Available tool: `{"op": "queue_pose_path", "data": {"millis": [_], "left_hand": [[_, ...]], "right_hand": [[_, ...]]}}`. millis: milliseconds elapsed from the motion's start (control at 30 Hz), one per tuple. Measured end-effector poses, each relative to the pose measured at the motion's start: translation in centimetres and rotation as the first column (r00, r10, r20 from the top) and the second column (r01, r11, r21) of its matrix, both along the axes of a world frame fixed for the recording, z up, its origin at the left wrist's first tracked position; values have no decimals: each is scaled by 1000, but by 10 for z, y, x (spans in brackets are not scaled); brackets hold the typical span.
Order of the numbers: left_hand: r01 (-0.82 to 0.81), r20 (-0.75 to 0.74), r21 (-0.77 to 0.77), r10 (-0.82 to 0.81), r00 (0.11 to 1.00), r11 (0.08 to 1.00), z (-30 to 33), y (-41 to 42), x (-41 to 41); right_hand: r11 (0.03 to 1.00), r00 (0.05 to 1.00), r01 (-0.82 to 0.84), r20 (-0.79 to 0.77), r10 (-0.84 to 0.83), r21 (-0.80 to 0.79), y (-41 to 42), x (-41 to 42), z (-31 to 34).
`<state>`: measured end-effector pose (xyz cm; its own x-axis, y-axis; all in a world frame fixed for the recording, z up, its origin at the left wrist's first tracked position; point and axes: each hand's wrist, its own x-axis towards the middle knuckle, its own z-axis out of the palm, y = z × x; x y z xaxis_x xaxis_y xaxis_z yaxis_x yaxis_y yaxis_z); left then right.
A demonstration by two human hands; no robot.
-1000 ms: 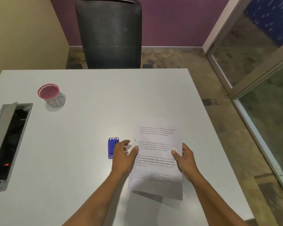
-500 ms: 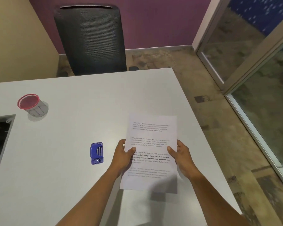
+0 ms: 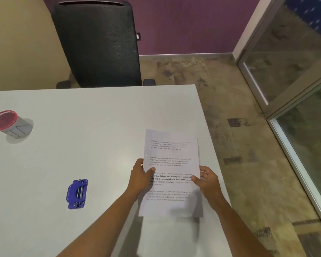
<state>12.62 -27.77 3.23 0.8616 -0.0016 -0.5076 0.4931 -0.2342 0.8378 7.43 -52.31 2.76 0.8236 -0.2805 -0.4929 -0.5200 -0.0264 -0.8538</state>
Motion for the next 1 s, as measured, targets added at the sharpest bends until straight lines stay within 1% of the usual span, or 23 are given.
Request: {"op": "queue_pose_path", "data": {"millis": [300,433,533,767,1000], "left_hand": [[28,52,70,-31,998,997,-23,-51,100],[59,97,194,-79,992,979,-36,-69,146],[56,130,252,-91,987,966,-47,-80,182],[48,200,319,-117,973,947,-65,-103,251],[16,213,382,-105,971,924,-75,-109,295]], "right_hand": [[998,1000,0,-3,0,-64,-49,102,-27],[993,1000,-20,-2,20,-118,-62,149,-37],[979,999,-40,19,45,-198,-70,184,-44],[959,997,-5,68,25,-285,-86,252,-57],[936,994,52,110,-15,-349,-88,298,-64]]}}
